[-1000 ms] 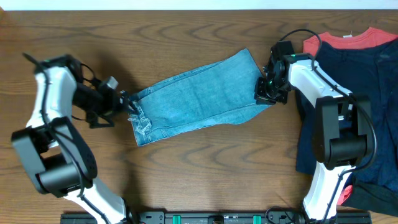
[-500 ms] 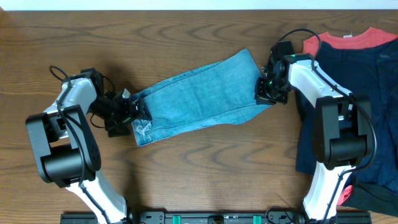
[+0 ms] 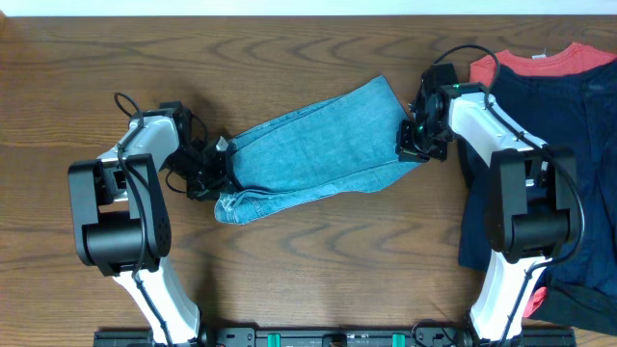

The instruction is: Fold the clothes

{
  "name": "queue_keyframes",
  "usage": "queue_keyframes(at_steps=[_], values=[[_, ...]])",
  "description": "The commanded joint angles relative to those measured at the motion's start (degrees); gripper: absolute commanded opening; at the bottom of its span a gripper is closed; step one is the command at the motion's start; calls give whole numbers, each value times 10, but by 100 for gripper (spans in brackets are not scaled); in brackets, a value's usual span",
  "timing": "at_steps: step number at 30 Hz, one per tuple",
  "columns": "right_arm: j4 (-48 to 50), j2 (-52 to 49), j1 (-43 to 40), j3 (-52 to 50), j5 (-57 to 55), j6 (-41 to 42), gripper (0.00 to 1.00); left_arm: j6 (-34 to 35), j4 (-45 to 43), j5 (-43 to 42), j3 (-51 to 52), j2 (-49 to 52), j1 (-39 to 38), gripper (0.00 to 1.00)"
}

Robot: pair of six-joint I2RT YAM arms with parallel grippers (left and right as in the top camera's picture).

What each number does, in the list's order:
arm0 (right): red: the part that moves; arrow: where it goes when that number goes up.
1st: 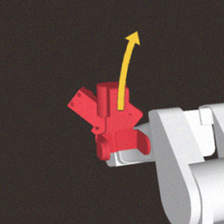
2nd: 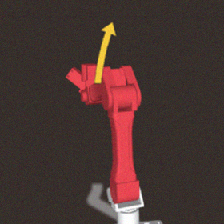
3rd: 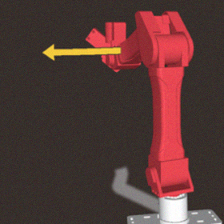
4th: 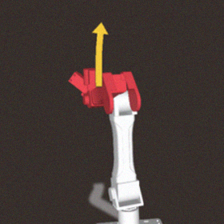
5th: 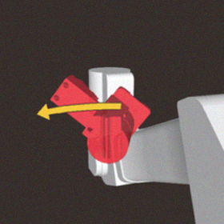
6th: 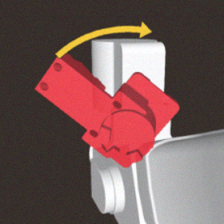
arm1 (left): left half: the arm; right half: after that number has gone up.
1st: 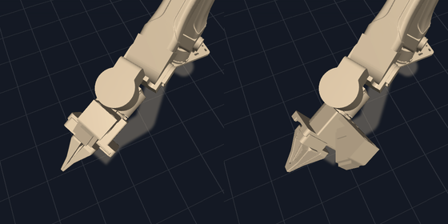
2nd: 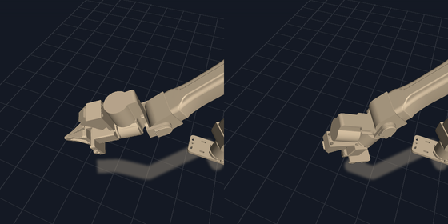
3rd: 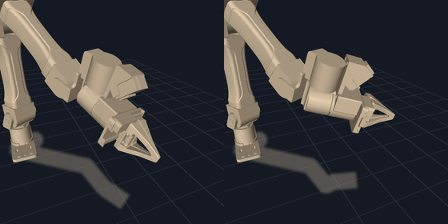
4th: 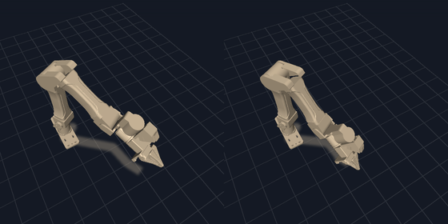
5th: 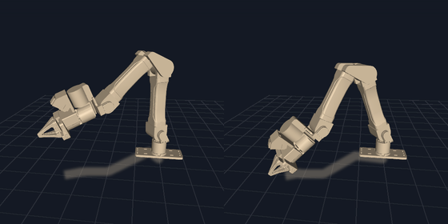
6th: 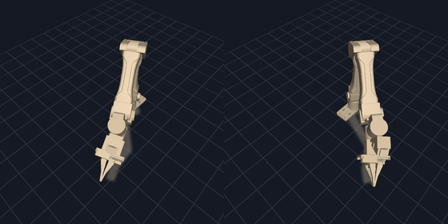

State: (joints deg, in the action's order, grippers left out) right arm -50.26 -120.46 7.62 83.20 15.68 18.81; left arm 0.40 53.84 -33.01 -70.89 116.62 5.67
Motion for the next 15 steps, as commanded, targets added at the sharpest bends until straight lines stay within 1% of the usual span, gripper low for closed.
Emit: queue_keyframes(at_steps=[1, 7, 9, 12, 15], values=[[-10, -17, -4, -19, -35, -9, 2, 14, 25, 155, 26, 46, -2, 6], [-38, 15, -10, -18, -34, -66, 1, 14, 184, 287, -55, -13, 30, 6], [-50, 42, -10, -18, -34, -89, 1, 14, 231, 313, -93, -42, 40, 6], [-64, 92, -5, -18, -30, -96, 1, 14, 296, 344, -154, -90, 46, 6], [-68, 141, 4, -18, 9, -119, 1, 14, 338, 354, -210, -126, 45, 6]])
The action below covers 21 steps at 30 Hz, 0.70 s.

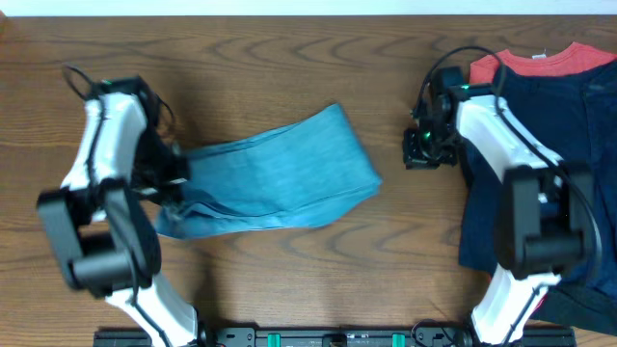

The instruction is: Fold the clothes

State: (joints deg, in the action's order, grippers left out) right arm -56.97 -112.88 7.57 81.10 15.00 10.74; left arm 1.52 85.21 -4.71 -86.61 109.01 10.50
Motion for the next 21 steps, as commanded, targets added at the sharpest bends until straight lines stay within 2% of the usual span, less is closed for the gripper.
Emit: queue_keyframes(at_steps=[1, 5, 10, 14, 17, 21], values=[[2, 80, 10, 3, 38, -49, 1, 3, 32, 69, -66, -60, -5, 6], [26, 119, 45, 3, 97, -67, 2, 17, 59, 67, -89, -101, -21, 6], [77, 114, 112, -2, 104, -46, 1, 22, 47, 49, -89, -129, -62, 6], [133, 87, 157, -7, 87, 3, 1, 22, 36, 45, -89, -128, -88, 6], [189, 54, 193, -7, 139, 4, 1, 23, 32, 45, -89, -128, -98, 6], [247, 6, 241, -7, 155, 28, 1, 23, 32, 45, -89, -128, -98, 6]])
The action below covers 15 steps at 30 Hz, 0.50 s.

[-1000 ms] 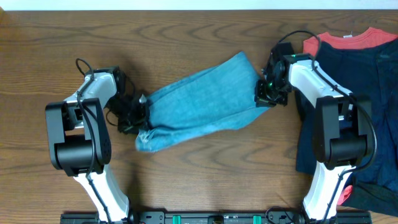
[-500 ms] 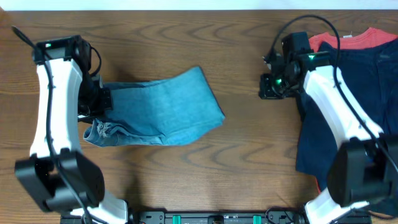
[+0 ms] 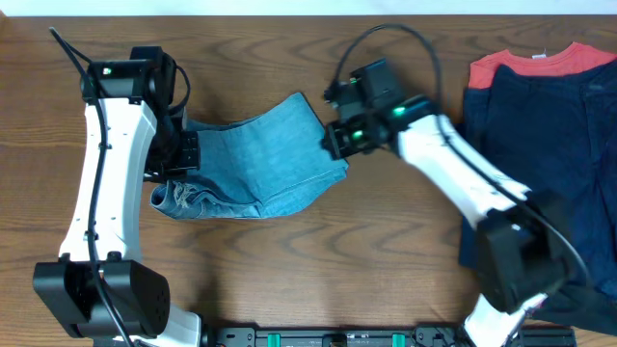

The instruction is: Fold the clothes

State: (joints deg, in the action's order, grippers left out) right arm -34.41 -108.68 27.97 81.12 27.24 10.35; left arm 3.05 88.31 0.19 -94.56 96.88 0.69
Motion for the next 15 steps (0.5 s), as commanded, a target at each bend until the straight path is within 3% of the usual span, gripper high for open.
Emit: queue_keyframes(at_steps=[1, 10, 15], values=[[37, -52, 51, -7, 33, 46, 1, 7, 1, -4, -9, -7, 0, 6], [291, -169, 164, -7, 118, 77, 2, 18, 12, -8, -9, -7, 0, 6], [327, -197, 207, -7, 116, 106, 2, 18, 23, -8, -9, -7, 0, 6]])
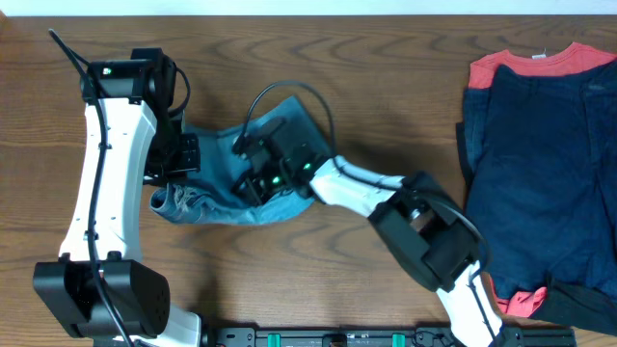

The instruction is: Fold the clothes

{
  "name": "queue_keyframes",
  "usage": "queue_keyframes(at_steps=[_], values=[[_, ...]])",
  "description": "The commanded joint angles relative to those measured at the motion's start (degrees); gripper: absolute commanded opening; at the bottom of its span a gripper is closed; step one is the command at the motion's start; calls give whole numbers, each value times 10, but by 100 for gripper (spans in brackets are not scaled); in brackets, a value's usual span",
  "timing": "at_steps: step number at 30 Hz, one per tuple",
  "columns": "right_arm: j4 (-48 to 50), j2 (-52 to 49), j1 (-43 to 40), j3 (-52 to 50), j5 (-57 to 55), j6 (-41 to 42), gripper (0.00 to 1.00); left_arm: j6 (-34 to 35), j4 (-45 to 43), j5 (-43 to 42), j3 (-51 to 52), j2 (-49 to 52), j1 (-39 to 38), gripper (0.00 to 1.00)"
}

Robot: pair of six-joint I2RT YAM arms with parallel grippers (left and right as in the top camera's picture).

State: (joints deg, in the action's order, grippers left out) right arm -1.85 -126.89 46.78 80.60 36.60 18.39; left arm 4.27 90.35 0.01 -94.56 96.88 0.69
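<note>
Light blue jeans (289,130) lie bunched left of the table's middle, with the crumpled waistband (183,204) at their lower left. My left gripper (186,154) is shut on the jeans' left edge. The right arm stretches far across from the lower right. Its gripper (254,183) sits low on the middle of the jeans, and its own body hides the fingers, so their state does not show.
A dark navy garment (540,154) lies on a red shirt (540,60) at the table's right side. A black piece of cloth (578,310) sits at the lower right corner. Bare wooden tabletop (386,77) lies between jeans and pile.
My right gripper was at the jeans' right edge and is now over their middle, further left and nearer. The jeans' right side looks drawn in and more rumpled. The left arm holds its place.
At first both grippers held the jeans stretched between them at mid-table. Then the right gripper was off the cloth while the left held the jeans further left. Later the right reached the jeans' right edge, and now it rests on their middle.
</note>
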Motion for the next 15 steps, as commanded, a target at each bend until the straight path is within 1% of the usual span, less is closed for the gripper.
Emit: queue_keyframes(at_steps=[1, 4, 7, 12, 15], values=[[-1, -15, 25, -2, 22, 24, 2, 5, 5, -6, -9, -7, 0, 6], [-4, -4, 31, -2, 27, 10, 2, 5, 7, -6, -9, -7, 0, 6], [-18, 24, 20, -2, 24, 9, 2, 5, 7, -6, -12, -7, 0, 6], [-78, 84, -25, -2, -54, 9, 2, 6, -7, -14, -15, -7, 0, 6], [-106, 105, -67, -2, -97, 9, 3, 5, -20, -49, -15, -7, -3, 6]])
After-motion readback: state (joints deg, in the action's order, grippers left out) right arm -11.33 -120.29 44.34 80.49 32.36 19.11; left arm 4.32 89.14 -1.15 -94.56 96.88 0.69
